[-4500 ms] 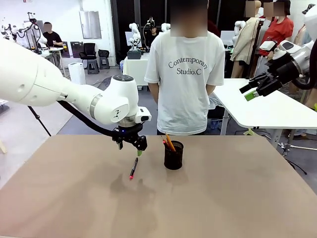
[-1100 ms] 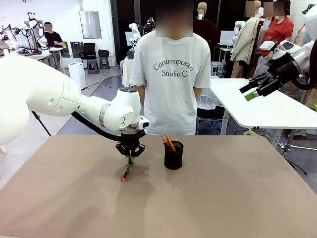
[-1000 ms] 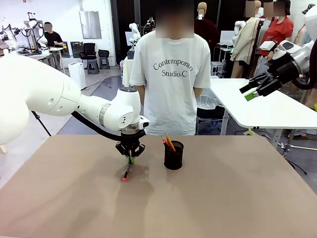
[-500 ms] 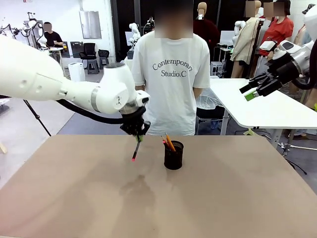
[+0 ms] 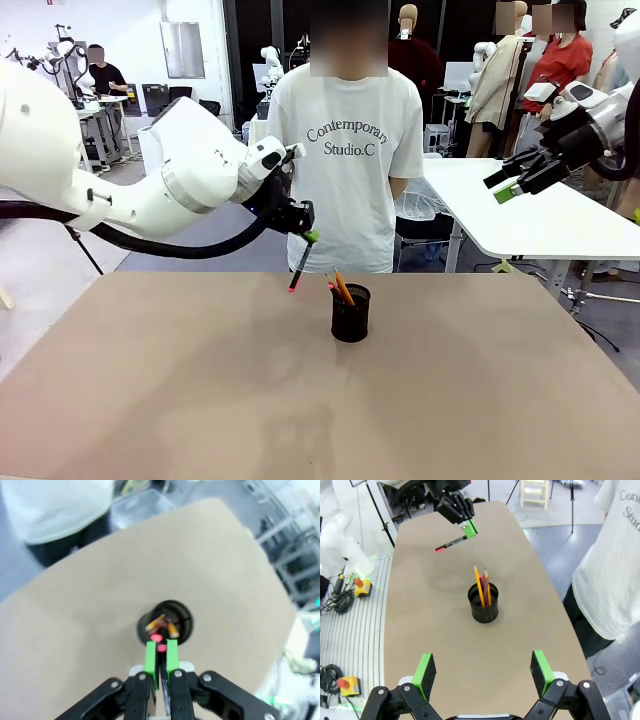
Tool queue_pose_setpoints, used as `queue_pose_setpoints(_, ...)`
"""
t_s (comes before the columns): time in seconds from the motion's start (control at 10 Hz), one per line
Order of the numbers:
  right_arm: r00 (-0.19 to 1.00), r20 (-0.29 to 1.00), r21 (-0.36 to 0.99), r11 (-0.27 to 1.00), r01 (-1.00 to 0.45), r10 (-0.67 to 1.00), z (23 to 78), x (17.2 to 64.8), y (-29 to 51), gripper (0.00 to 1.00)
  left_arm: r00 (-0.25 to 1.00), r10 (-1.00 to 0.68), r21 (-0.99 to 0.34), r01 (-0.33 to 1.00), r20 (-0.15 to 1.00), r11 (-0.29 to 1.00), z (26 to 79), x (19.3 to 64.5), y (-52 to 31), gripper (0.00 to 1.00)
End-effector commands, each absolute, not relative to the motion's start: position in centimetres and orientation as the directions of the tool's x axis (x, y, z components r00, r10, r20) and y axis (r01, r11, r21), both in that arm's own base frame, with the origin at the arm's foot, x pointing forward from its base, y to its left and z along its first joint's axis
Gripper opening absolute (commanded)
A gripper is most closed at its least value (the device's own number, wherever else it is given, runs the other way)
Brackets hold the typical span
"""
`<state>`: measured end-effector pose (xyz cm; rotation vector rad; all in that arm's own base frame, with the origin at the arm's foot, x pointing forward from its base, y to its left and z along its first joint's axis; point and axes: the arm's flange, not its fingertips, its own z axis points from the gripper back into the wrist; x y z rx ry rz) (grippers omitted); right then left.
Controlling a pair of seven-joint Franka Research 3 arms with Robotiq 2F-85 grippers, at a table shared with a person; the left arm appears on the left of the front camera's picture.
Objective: Place the pens into the pen holder.
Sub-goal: Pick up a writing instrument from the table and place it into the Pen holder.
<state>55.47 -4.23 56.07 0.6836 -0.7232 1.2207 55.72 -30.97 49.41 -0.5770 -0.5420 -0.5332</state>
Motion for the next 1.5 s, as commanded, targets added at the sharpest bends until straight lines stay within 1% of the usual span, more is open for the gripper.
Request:
queue_pose_setpoints(0.0, 0.184, 0.797, 0.075, 0.208, -0.975, 0.575, 56.2, 55.4, -4.2, 1.00, 0.564, -0.421, -0.338, 0.799, 0.711, 0.497, 48.0, 53.1, -26.5, 0.00)
queue_pose_setpoints(0.2, 0.184, 0.797, 0.075, 0.208, -0.975, 0.575, 56.2, 55.4, -4.2, 1.00, 0.450, -0.401, -0.286, 0.868, 0.797, 0.406, 48.6, 52.1, -25.8, 0.00)
queue_pose_setpoints(0.3, 0.184, 0.797, 0.075, 0.208, -0.975, 0.575, 56.2, 55.4, -4.2, 1.00, 0.424, -0.359, -0.283, 0.879, 0.831, 0.383, 48.6, 52.0, -25.5, 0.00)
queue_pose_setpoints(0.4, 0.184, 0.797, 0.075, 0.208, -0.975, 0.575, 56.2, 55.4, -4.2, 1.00, 0.505, -0.405, -0.289, 0.826, 0.763, 0.485, 50.6, 53.8, -29.9, 0.00)
queue_pose_setpoints(0.8, 0.184, 0.797, 0.075, 0.208, -0.975, 0.575, 56.2, 55.4, -4.2, 1.00, 0.505, -0.405, -0.289, 0.826, 0.763, 0.485, 50.6, 53.8, -29.9, 0.00)
queue_pose_setpoints(0.9, 0.184, 0.797, 0.075, 0.208, -0.975, 0.575, 56.2, 55.4, -4.2, 1.00, 0.492, -0.403, -0.286, 0.834, 0.772, 0.472, 49.9, 53.3, -29.9, 0.00)
queue_pose_setpoints(1.0, 0.184, 0.797, 0.075, 0.208, -0.975, 0.575, 56.2, 55.4, -4.2, 1.00, 0.441, -0.332, -0.291, 0.862, 0.834, 0.414, 49.9, 53.9, -29.7, 0.00)
queue_pose_setpoints(1.1, 0.184, 0.797, 0.075, 0.208, -0.975, 0.575, 56.2, 55.4, -4.2, 1.00, 0.414, -0.290, -0.303, 0.882, 0.863, 0.360, 49.9, 54.1, -29.7, 0.00)
queue_pose_setpoints(1.3, 0.184, 0.797, 0.075, 0.208, -0.975, 0.575, 56.2, 55.4, -4.2, 1.00, 0.392, -0.173, -0.353, 0.909, 0.904, 0.221, 49.8, 54.6, -29.5, 0.00)
queue_pose_setpoints(1.4, 0.184, 0.797, 0.075, 0.208, -0.975, 0.575, 56.2, 55.4, -4.2, 1.00, 0.381, -0.134, -0.355, 0.917, 0.915, 0.181, 49.5, 54.8, -29.8, 0.00)
